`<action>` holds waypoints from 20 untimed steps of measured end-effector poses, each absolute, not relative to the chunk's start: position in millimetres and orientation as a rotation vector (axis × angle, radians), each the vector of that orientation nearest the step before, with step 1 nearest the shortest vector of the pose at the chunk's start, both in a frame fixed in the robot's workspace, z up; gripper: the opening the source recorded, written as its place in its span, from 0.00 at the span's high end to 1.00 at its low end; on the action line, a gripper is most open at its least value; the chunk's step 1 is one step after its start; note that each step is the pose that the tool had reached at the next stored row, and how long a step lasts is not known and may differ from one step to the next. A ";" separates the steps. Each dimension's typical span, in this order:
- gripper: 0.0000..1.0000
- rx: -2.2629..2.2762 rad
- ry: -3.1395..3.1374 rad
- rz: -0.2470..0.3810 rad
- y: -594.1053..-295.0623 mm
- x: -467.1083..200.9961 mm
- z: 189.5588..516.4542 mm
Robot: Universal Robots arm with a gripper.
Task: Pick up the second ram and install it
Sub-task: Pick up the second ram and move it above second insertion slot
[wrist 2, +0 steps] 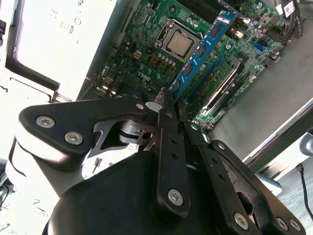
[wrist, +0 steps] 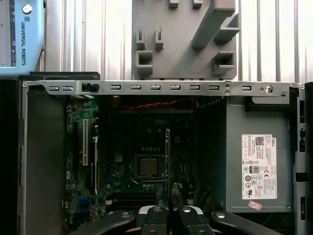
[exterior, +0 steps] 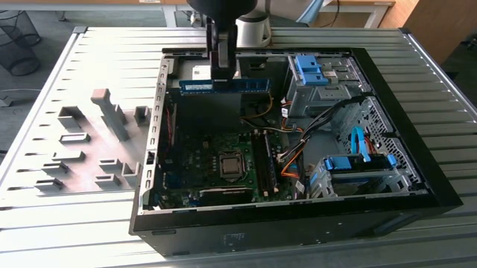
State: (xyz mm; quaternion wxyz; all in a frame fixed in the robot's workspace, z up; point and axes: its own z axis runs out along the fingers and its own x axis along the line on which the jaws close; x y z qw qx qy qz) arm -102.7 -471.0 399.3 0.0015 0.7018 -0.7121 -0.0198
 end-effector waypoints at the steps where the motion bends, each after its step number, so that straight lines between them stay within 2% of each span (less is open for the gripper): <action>1: 0.86 2.203 -2.235 -0.062 -471.0 -101.0 399.3; 20: 0.86 2.203 -2.235 -0.062 -471.1 -65.7 398.8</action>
